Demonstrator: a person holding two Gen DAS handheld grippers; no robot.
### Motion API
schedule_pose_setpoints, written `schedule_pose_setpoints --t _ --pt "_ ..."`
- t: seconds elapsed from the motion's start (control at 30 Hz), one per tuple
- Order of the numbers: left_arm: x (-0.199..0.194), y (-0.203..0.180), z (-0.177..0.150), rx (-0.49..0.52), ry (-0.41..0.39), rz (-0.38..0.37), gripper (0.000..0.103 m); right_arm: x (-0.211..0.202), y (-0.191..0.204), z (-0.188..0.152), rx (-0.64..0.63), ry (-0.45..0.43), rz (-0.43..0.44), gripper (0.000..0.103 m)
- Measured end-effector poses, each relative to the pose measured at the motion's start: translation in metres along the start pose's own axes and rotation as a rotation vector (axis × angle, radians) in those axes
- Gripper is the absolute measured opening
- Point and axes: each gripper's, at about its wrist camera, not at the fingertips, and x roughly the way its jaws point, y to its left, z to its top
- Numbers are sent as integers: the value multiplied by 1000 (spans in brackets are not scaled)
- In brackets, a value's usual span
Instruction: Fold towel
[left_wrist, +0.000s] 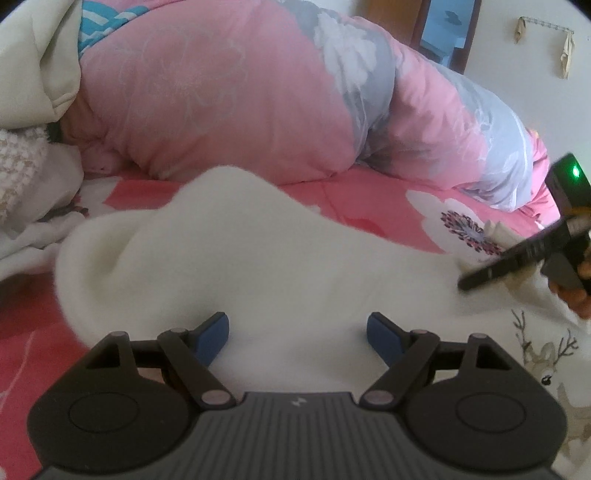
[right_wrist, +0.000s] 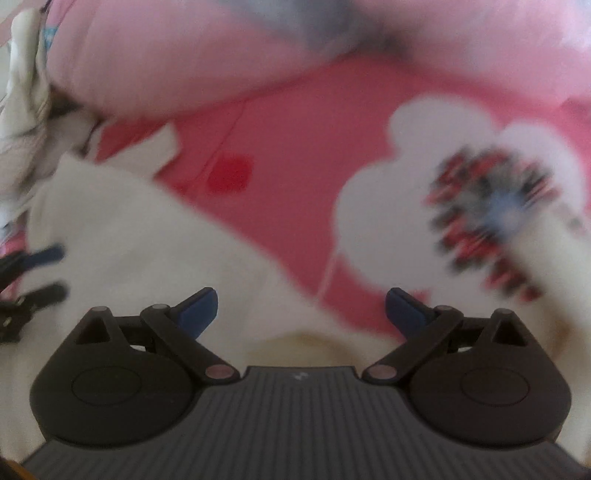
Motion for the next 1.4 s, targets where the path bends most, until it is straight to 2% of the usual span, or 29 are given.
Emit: schedule_pose_setpoints --t 0.13,0.17,0.2,0.27,0.33,0.4,0.53,0.63,0.83,0.97,1.17,1.4 --pt "1 1 -1 -2 -12 5 83 2 33 -21 -135 37 -48 98" --pt "1 1 -1 -2 -15 6 83 0 37 -23 -142 35 -57 97" --pt "1 1 -1 -3 -17 7 83 -3 41 -25 -145 33 -65 91" --pt "1 2 -1 -7 -21 9 83 -9 48 -28 -152 30 -81 68" --pt "0 3 -1 -12 -27 13 83 -16 53 -30 -151 24 -78 26" --pt "-1 5 -2 -18 -33 20 83 -21 62 -34 -172 3 -95 18" --pt "-4 10 1 -40 -53 26 82 -29 90 -41 -320 -90 -245 16" --pt "-7 15 3 -63 -70 30 82 -30 101 -29 -424 -176 -366 15" --pt "-13 25 8 -114 -106 40 82 -21 114 10 -557 -307 -499 15" --pt "-18 30 11 -138 -141 51 82 -9 114 49 -585 -374 -557 15" --pt "-17 34 12 -142 -149 67 82 31 108 97 -581 -392 -603 15" --pt "-9 23 7 -80 -130 93 82 99 85 106 -561 -326 -605 16"
